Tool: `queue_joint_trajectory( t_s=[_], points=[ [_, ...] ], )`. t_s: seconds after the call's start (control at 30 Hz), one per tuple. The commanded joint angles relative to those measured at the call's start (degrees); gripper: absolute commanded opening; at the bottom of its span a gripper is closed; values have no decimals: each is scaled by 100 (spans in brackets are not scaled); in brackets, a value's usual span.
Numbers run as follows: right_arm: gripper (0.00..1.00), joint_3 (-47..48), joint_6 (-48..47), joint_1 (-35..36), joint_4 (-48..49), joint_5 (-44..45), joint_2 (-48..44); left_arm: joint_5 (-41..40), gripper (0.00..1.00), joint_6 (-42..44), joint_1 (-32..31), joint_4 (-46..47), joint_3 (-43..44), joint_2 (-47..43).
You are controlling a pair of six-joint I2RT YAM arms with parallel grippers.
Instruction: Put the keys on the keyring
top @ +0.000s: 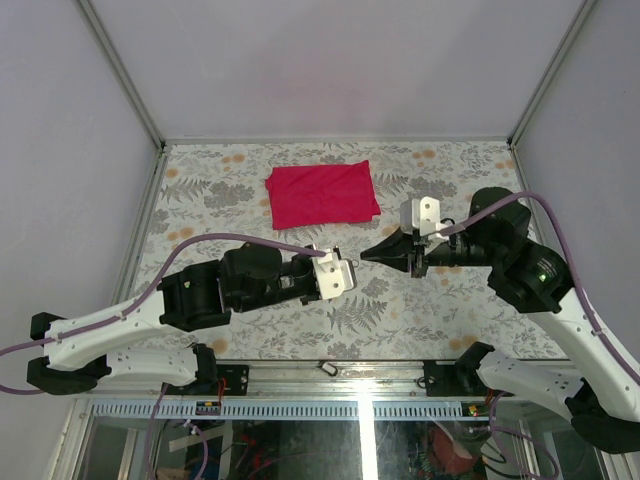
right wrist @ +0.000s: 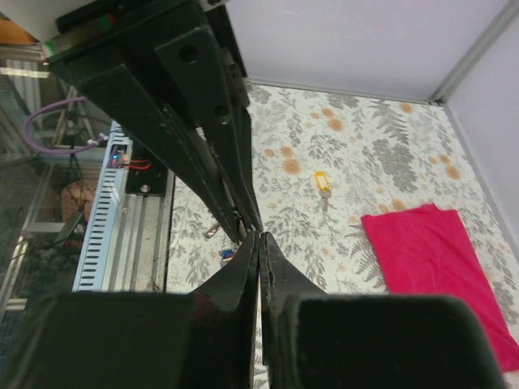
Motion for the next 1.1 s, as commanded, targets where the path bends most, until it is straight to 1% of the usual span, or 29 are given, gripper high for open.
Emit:
queue_joint_trajectory(
  t_s=[0.0, 0.1, 0.17, 0.23, 0.27, 0.33, 0.47, 0.53, 0.67, 0.73, 0.93, 1.07],
  points=[
    [0, -188, 592, -17, 635, 1081, -263, -204, 0, -95, 25, 39, 198, -77],
    [15, -564, 1157, -15, 768, 2593, -345, -299, 0, -149, 27, 28, 121, -168],
    [26, -768, 1450, -15, 621, 3294, -329, -378, 0, -190, 28, 28, 61, -238],
    [34, -984, 1690, -17, 436, 3605, -251, -487, 0, -231, 19, 55, 1, -308],
    [38, -1106, 1771, -14, 373, 3577, -208, -567, 0, -235, 28, 81, -56, -337],
    [42, -1477, 1935, -14, 430, 3403, -171, -726, 0, -289, 26, 159, -131, -400],
    [47, -2174, 2416, -6, 831, 3077, -135, -1010, 0, -379, 24, 336, -251, -516],
    [49, -2488, 2636, 142, 979, 2997, -24, -1130, 0, -404, 29, 361, -286, -539],
    [51, -3092, 3283, 1131, 1491, 3526, 275, -1202, 0, -420, 24, 363, -308, -567],
    [52, -3269, 3791, 1494, 1740, 3602, 597, -1210, 0, -426, 26, 351, -311, -585],
    [50, -3458, 5100, 2435, 2264, 3971, 1449, -1346, 0, -463, 27, 301, -279, -601],
    [50, -3717, 6020, 2799, 2388, 4385, 1719, -1341, 0, -522, 25, 226, -240, -605]
  ],
)
